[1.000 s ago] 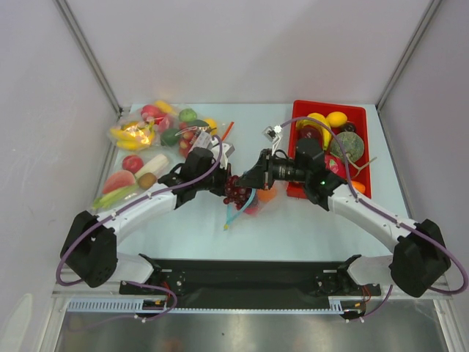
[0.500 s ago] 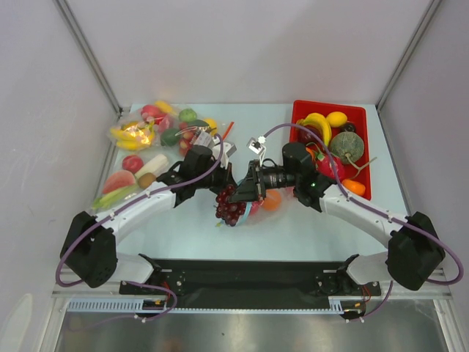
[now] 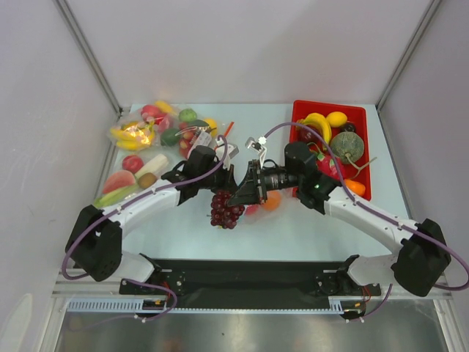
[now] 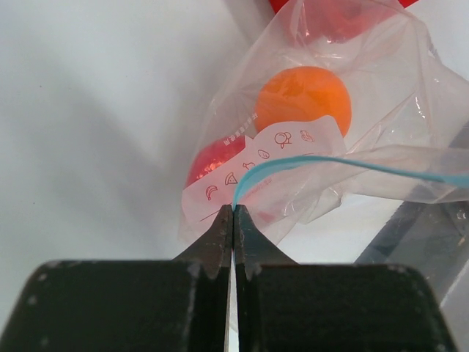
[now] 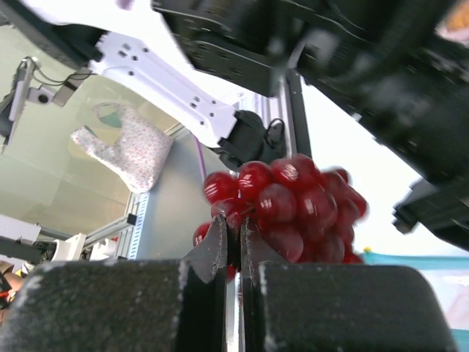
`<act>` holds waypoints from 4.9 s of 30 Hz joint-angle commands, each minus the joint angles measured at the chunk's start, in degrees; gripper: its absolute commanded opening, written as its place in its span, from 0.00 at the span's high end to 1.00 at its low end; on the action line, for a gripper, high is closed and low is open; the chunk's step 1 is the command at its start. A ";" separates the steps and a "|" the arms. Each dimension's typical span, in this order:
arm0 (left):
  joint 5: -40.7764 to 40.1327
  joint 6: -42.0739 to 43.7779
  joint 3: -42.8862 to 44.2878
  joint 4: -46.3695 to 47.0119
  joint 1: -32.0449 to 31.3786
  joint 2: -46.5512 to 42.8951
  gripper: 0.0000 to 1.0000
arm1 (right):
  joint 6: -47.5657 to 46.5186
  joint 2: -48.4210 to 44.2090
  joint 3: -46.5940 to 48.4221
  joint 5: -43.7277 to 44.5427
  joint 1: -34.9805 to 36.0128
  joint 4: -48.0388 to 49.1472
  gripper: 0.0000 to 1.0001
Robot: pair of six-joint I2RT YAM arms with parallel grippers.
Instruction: Open the zip-top bag and remove the fake food
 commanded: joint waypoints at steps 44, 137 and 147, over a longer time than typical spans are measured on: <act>-5.43 1.94 -0.21 -1.48 2.55 -6.70 1.00 | -9.94 30.35 38.62 29.99 -56.62 -13.92 1.00; 8.37 -8.25 -1.35 4.49 1.58 -19.71 0.92 | -10.21 8.02 0.32 42.65 9.12 -14.73 0.45; -2.50 -7.90 -3.90 4.33 1.58 -22.35 0.52 | -9.33 9.34 -7.07 49.26 9.20 -2.25 0.35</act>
